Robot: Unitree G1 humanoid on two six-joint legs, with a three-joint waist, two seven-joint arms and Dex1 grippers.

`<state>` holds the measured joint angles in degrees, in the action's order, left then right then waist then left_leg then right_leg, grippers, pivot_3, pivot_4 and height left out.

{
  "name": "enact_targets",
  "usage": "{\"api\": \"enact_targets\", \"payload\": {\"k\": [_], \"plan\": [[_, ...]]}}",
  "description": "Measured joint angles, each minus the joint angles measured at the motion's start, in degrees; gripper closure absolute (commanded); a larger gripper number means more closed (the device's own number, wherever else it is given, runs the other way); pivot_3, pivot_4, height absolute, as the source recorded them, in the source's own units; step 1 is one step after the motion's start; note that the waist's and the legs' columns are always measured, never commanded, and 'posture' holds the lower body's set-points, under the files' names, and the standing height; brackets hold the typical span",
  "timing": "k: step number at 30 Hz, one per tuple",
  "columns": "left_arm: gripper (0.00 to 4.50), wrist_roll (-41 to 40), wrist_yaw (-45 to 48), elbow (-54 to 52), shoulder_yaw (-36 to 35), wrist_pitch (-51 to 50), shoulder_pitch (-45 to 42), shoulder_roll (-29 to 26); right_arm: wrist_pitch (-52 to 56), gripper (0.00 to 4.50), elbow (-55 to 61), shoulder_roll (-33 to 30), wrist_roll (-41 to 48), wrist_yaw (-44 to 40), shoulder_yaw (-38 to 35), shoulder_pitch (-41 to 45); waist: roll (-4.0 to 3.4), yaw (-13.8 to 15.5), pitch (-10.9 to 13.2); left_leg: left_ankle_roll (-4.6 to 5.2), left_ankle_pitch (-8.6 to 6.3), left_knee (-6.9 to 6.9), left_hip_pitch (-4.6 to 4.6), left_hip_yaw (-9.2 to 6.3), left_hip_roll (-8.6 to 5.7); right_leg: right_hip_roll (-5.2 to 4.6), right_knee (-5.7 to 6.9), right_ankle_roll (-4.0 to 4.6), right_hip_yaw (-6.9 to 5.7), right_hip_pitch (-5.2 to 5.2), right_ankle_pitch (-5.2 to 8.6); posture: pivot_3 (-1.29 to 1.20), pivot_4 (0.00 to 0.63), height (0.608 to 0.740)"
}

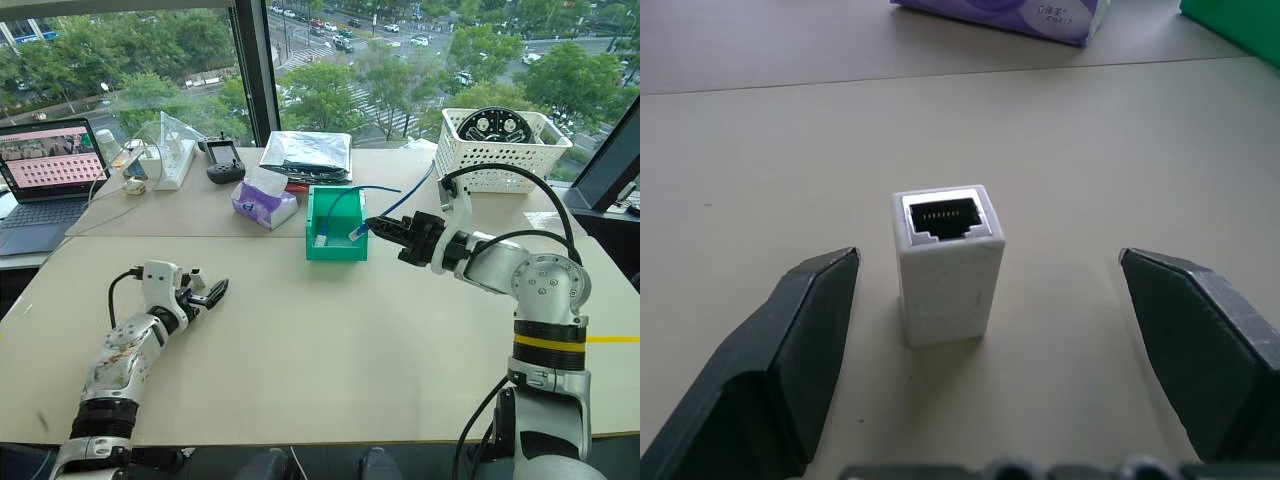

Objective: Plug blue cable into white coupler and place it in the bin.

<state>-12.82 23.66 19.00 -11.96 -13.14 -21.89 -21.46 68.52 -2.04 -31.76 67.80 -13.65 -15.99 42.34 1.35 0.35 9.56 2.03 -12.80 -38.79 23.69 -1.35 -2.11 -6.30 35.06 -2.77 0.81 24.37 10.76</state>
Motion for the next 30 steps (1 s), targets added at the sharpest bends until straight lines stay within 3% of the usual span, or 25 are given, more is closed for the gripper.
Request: {"api": "enact_targets", "payload": {"k": [7,10,14,20,25,30], "plan": [[2.97,2.49,-0.25,4.26,1.79,4.02,-1.96,0.43,0.91,4.5,1.14,0.01,0.6,1.62,-1.04,-0.41,-0.06,0.27,-0.04,0.0,0.01,-0.02,-0.21,0.01,0.0,0.0,0.01,0.0,0.0,-0.18,0.0,0.0,0.15,0.728],[3.81,3.48,1.24,4.26,2.85,4.69,-2.15,0.01,1.45,4.5,2.5,-0.06,1.07,2.59,-2.17,-0.99,-0.07,0.41,-0.04,0.0,0.01,-0.03,-0.17,0.01,-0.02,-0.02,0.0,-0.01,0.0,-0.17,0.0,0.0,0.15,0.728],[3.81,4.95,8.21,5.16,7.71,5.45,-4.71,-2.03,1.47,4.5,5.45,-0.04,0.94,4.13,-2.92,-3.2,-0.06,0.48,-0.04,0.0,0.01,-0.04,0.05,-0.02,-0.1,-0.05,-0.04,-0.08,0.0,-0.05,-0.02,0.0,0.15,0.728],[3.81,3.78,30.39,1.95,22.25,-2.57,-15.12,-1.21,0.26,4.5,13.5,4.25,0.81,9.54,-2.81,-8.27,-0.03,0.03,-0.02,0.06,-0.03,-0.03,0.17,-0.05,-0.11,-0.02,-0.08,-0.11,-0.04,0.0,-0.03,0.0,0.15,0.728],[3.81,9.84,30.91,6.52,29.68,-1.96,-24.02,3.76,-2.02,4.5,19.79,8.53,-0.8,15.69,-2.63,-15.75,-0.03,-0.19,-0.02,0.09,-0.05,-0.02,0.16,-0.01,-0.11,-0.01,-0.08,-0.13,0.01,0.02,-0.02,0.0,0.15,0.728],[3.81,14.13,28.96,11.97,33.92,-4.71,-25.82,9.28,-5.64,4.5,23.03,12.95,-3.56,21.16,-2.75,-19.04,-0.02,-0.95,-0.01,0.11,-0.05,-0.02,0.14,-0.05,-0.1,0.05,-0.05,-0.19,0.0,0.02,0.02,0.0,0.15,0.728]]}}
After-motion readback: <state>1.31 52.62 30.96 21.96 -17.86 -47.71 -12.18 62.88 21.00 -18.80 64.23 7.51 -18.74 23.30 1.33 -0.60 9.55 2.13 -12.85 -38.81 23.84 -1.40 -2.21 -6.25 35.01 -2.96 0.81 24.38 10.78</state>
